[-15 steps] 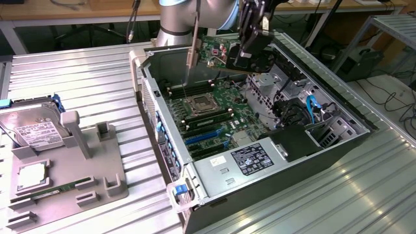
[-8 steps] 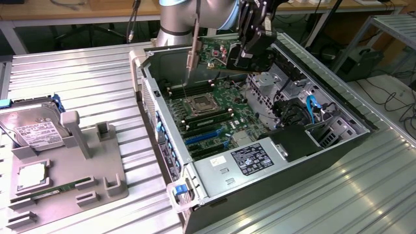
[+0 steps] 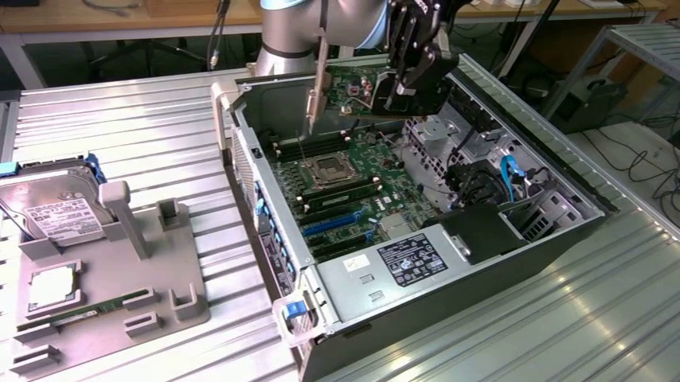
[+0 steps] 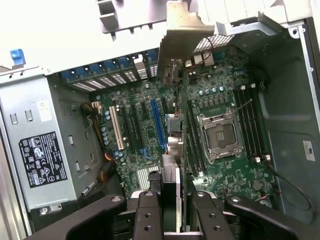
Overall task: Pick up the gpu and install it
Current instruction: 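Insert the gpu into the slot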
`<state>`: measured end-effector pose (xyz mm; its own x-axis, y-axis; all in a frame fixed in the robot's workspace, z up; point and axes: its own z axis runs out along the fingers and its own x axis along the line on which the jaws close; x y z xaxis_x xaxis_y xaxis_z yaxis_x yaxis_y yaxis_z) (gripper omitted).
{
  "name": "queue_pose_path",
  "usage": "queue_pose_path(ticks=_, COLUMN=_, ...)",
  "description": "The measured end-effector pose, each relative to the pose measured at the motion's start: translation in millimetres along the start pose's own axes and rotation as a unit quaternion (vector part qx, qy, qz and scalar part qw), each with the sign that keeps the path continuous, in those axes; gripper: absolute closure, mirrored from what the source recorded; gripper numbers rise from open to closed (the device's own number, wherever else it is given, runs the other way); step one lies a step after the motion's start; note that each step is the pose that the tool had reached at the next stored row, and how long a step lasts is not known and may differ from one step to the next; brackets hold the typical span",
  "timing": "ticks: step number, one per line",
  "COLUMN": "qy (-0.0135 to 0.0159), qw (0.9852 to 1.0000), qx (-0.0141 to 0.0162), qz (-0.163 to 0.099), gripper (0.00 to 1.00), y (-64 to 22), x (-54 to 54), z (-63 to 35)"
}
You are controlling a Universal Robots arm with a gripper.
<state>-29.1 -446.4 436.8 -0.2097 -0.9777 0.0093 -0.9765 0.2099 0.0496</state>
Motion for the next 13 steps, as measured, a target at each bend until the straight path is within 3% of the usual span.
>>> queue_pose_path(ticks=1, qy=-0.0003, qw=1.0, qx=0.0019, qz=-0.003, gripper=0.72, y=0.0, x=0.0, z=0.1)
queue_pose_path(ticks=3, qy=-0.0012, qw=0.9999, qx=0.0091, qz=-0.005, gripper=0.72, y=-0.1, x=-0.1, z=0.6)
queue_pose_path(ticks=5, qy=-0.0014, qw=0.9999, qx=0.0134, qz=-0.009, gripper=0.72, y=-0.1, x=-0.1, z=1.4)
queue_pose_path(ticks=8, qy=-0.0006, qw=0.9995, qx=0.0165, qz=-0.027, gripper=0.72, y=0.0, x=-1.3, z=4.5)
queue_pose_path(ticks=13, qy=0.0002, qw=0.9987, qx=0.0169, qz=-0.048, gripper=0.72, y=0.0, x=-1.9, z=6.7)
